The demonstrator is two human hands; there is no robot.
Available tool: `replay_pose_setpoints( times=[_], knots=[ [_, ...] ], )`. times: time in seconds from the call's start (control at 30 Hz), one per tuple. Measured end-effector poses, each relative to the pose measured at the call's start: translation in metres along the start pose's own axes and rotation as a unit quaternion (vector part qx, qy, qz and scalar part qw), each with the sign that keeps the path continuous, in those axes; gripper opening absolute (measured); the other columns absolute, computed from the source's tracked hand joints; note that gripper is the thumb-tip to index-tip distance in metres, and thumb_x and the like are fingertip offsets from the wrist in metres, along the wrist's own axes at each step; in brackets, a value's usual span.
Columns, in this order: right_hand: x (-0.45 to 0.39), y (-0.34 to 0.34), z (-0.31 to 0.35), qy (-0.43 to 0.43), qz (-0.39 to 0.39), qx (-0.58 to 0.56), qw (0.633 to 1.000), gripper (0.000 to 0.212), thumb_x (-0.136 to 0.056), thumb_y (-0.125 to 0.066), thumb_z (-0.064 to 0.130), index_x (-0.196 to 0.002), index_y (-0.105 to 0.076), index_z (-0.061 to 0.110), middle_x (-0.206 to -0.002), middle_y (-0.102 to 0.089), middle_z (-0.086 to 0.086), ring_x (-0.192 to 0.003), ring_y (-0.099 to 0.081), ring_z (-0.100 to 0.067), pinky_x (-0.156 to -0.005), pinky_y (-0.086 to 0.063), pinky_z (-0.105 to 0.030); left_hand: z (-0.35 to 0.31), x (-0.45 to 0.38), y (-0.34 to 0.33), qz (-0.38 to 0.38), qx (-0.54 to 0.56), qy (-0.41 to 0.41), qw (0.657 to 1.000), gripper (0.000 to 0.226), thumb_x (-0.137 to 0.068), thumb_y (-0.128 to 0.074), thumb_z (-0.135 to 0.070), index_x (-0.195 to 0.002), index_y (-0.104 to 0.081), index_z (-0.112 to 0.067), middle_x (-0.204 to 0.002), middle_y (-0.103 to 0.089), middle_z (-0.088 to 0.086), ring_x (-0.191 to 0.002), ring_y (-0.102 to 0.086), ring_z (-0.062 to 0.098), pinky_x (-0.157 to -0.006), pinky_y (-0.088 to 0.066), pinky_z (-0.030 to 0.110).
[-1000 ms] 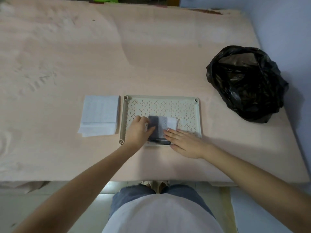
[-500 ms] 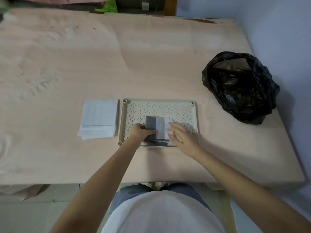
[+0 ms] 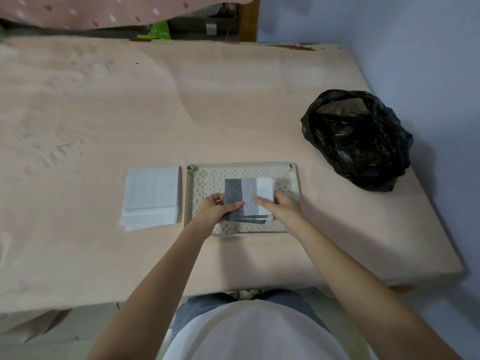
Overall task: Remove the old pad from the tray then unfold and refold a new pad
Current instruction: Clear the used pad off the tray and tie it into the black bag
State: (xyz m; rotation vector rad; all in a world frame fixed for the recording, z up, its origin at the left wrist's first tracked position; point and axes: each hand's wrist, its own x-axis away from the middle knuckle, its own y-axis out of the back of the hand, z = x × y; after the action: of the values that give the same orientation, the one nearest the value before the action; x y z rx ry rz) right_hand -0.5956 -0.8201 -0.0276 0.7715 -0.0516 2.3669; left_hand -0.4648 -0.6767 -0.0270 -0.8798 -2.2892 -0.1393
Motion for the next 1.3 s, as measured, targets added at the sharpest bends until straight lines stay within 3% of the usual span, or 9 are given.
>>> replay_pose_setpoints(
  times=[0.1, 0.23, 0.37, 0.5, 0.7, 0.8, 0.9, 1.13, 1.3],
  knots=[
    [0.003, 0.002, 0.001, 0.003, -0.028, -0.036, 0.999, 0.026, -0.078, -0.075, 0.031, -0.100, -0.068, 0.019, -0.093, -0.073, 0.003, -0.085, -0.070, -0.015, -0.071, -0.059, -0.033, -0.005, -0.004, -0.006, 0.025, 0.003, -0.001, 1.000, 0.028, -0.071, -0.081, -0.010, -0.089, -0.059, -0.008, -0.089, -0.068, 0.007, -0.081, -0.068, 0.021, -0.071, -0.059, 0.031],
    [0.010, 0.012, 0.006, 0.011, -0.075, -0.094, 0.993, 0.023, -0.080, -0.075, 0.022, -0.100, -0.067, 0.014, -0.087, -0.072, 0.004, -0.077, -0.069, -0.011, -0.060, -0.058, -0.026, -0.015, -0.013, -0.024, 0.062, -0.036, -0.005, 0.997, 0.026, -0.077, -0.076, -0.017, -0.096, -0.062, -0.007, -0.098, -0.068, 0.010, -0.087, -0.067, 0.021, -0.066, -0.058, 0.023],
    [0.019, 0.034, 0.007, -0.006, -0.122, -0.117, 0.986, 0.025, -0.082, -0.072, 0.024, -0.103, -0.064, 0.014, -0.092, -0.070, -0.001, -0.080, -0.068, -0.014, -0.059, -0.056, -0.026, -0.026, -0.024, -0.059, 0.081, -0.073, -0.021, 0.994, 0.025, -0.078, -0.076, -0.012, -0.098, -0.062, -0.007, -0.088, -0.067, 0.005, -0.076, -0.065, 0.014, -0.055, -0.056, 0.018],
    [0.028, 0.064, 0.001, -0.019, -0.150, -0.156, 0.976, 0.022, -0.084, -0.070, 0.017, -0.103, -0.063, 0.010, -0.095, -0.069, -0.005, -0.085, -0.068, -0.020, -0.073, -0.058, -0.037, -0.029, -0.031, -0.097, 0.114, -0.102, -0.031, 0.988, 0.024, -0.078, -0.076, -0.010, -0.097, -0.062, -0.006, -0.085, -0.066, 0.003, -0.072, -0.064, 0.013, -0.055, -0.056, 0.019],
    [0.038, 0.110, -0.003, -0.011, -0.204, -0.167, 0.964, 0.019, -0.084, -0.070, 0.017, -0.102, -0.063, 0.016, -0.088, -0.069, 0.002, -0.078, -0.068, -0.013, -0.059, -0.056, -0.025, -0.030, -0.039, -0.153, 0.150, -0.149, -0.033, 0.977, 0.022, -0.077, -0.077, -0.014, -0.092, -0.062, -0.008, -0.088, -0.066, 0.006, -0.078, -0.064, 0.019, -0.071, -0.057, 0.030],
    [0.035, 0.132, -0.003, -0.009, -0.220, -0.175, 0.960, 0.026, -0.083, -0.070, 0.018, -0.108, -0.064, 0.013, -0.090, -0.070, 0.000, -0.078, -0.068, -0.014, -0.055, -0.054, -0.022, -0.031, -0.045, -0.179, 0.152, -0.146, -0.024, 0.977, 0.019, -0.077, -0.076, -0.013, -0.088, -0.062, -0.008, -0.090, -0.066, 0.007, -0.076, -0.064, 0.018, -0.070, -0.056, 0.030],
    [0.028, 0.153, 0.001, -0.020, -0.232, -0.192, 0.953, 0.025, -0.082, -0.072, 0.021, -0.105, -0.064, 0.015, -0.089, -0.070, 0.000, -0.077, -0.068, -0.014, -0.056, -0.053, -0.023, -0.037, -0.051, -0.204, 0.152, -0.148, -0.033, 0.977, 0.028, -0.077, -0.076, -0.014, -0.098, -0.062, -0.002, -0.092, -0.066, 0.009, -0.077, -0.064, 0.019, -0.069, -0.056, 0.030],
    [0.000, 0.213, 0.008, -0.026, -0.240, -0.188, 0.952, 0.040, -0.081, -0.073, 0.021, -0.116, -0.062, 0.004, -0.110, -0.068, -0.014, -0.097, -0.066, -0.028, -0.087, -0.055, -0.044, -0.053, -0.065, -0.265, 0.124, -0.139, -0.050, 0.981, 0.028, -0.078, -0.076, -0.012, -0.098, -0.059, -0.002, -0.087, -0.062, 0.007, -0.075, -0.063, 0.018, -0.061, -0.056, 0.029],
    [-0.034, 0.250, 0.025, -0.024, -0.234, -0.167, 0.957, 0.041, -0.081, -0.074, 0.018, -0.115, -0.062, 0.000, -0.109, -0.067, -0.017, -0.096, -0.065, -0.030, -0.081, -0.056, -0.038, -0.062, -0.087, -0.299, 0.073, -0.127, -0.068, 0.987, 0.031, -0.080, -0.073, -0.014, -0.105, -0.059, -0.002, -0.085, -0.062, 0.004, -0.072, -0.062, 0.016, -0.054, -0.054, 0.025]
  ],
)
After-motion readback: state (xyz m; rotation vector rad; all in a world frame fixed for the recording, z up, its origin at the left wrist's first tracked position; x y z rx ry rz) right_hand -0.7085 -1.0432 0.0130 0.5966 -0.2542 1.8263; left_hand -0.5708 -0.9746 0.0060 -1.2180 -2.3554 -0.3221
